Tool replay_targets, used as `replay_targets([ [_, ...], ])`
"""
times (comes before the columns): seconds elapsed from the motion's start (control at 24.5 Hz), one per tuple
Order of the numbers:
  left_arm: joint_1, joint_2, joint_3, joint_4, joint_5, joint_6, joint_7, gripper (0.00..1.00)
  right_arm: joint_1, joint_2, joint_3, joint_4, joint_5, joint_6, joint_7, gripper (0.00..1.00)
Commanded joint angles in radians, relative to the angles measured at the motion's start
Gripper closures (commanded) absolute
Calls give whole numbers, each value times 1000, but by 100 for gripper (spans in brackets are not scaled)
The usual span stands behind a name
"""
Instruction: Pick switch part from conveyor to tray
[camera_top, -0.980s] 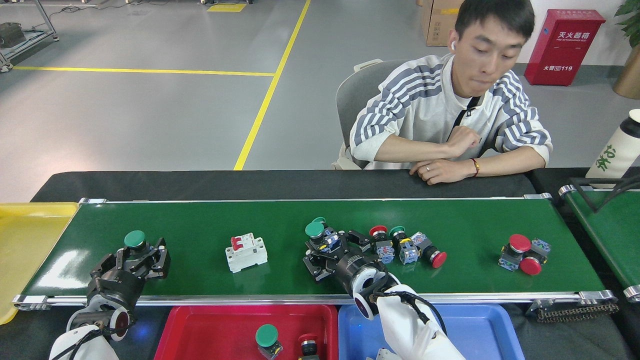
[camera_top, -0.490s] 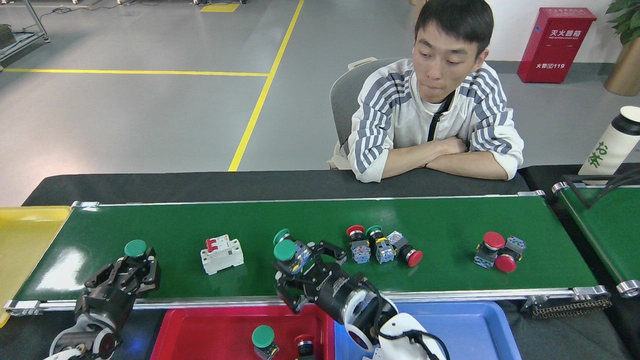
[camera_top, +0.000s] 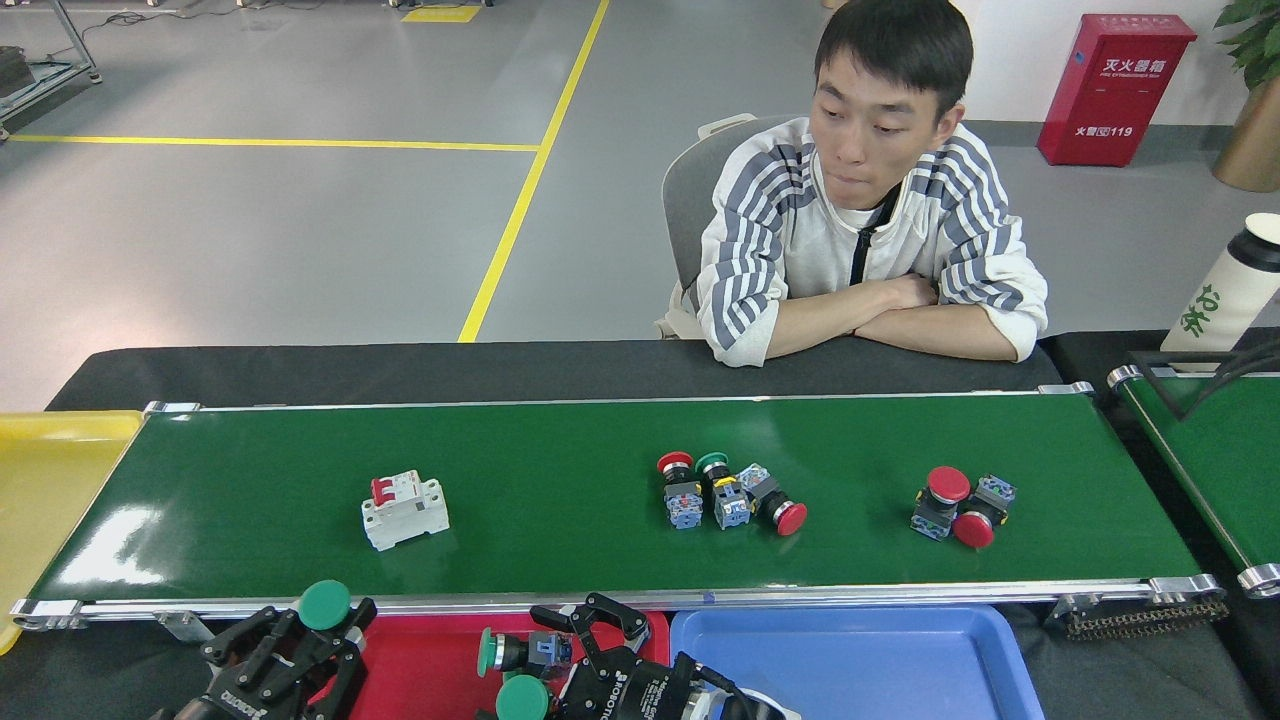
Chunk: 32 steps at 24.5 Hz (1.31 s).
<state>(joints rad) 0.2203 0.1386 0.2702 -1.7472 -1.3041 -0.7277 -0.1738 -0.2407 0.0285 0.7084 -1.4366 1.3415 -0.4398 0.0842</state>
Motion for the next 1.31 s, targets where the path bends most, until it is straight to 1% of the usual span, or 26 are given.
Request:
replay_targets([
  [0.0,2,2,0,-20,0,-7,4,94,6,-15,-38,-24,-4,-4,-7,0],
  [0.08,7,1,-2,-21,0,-10,4,94,18,-15,-76,-30,-5,-4,-7,0],
  [0.16,30,2,-25,-21,0,-24,2,91,18,-15,-110,-34,-8,-7,-7,0],
  [0.2,31,1,-43,-20,-1,-22,0,75,20,-15,-133,-51,-10,-5,-6,0],
  [0.25,31,-4,-45,-18,-1,-19,0,55,23,-15,-158,-68,-16,-5,-7,0],
  [0.29,30,-10,-45,-14,0,-21,0,14,37,-19,-204,-88,-32,-8,-7,0],
  [0.33,30,-13,-43,-11,2,-27,0,0,58,-24,-243,-105,-42,-10,-7,0],
  [0.45,30,-13,-39,-11,6,-27,0,0,97,-25,-348,-143,-55,-8,-9,0],
  [0.49,30,-13,-36,-11,6,-25,0,0,116,-24,-405,-156,-73,-10,-9,0],
  [0.57,30,-11,-26,-11,8,-25,0,0,143,-25,-481,-176,-107,-10,-9,0],
  [0.69,34,-28,47,-8,11,-9,2,0,210,-27,-629,-209,-145,-10,-11,0],
  [0.78,33,-96,136,-5,3,70,2,0,265,-22,-730,-216,-153,-5,-21,0],
  [0.82,28,-113,167,-3,-3,120,0,0,296,-16,-788,-216,-153,0,-40,0],
  [0.86,28,-113,176,0,-3,159,0,0,317,-10,-831,-216,-153,7,-60,0],
  [0.9,30,-111,179,6,-4,206,0,0,353,10,-876,-216,-153,24,-89,0],
  [0.94,30,-109,179,18,-9,255,0,0,390,38,-902,-216,-148,58,-110,0],
  [0.98,22,-106,179,41,-26,297,0,0,426,56,-909,-219,-137,121,-129,1],
  [1.02,8,-102,182,63,-47,320,4,0,448,57,-911,-219,-119,196,-149,1],
  [1.06,-9,-99,182,78,-55,327,5,0,462,57,-909,-219,-93,259,-164,1],
  [1.14,-64,-97,182,120,-69,332,5,0,475,59,-908,-219,5,411,-188,2],
  [1.18,-93,-97,182,141,-75,332,7,0,477,59,-902,-219,37,457,-188,1],
  [1.27,-162,-82,184,201,-90,333,10,0,477,57,-882,-219,42,472,-188,1],
])
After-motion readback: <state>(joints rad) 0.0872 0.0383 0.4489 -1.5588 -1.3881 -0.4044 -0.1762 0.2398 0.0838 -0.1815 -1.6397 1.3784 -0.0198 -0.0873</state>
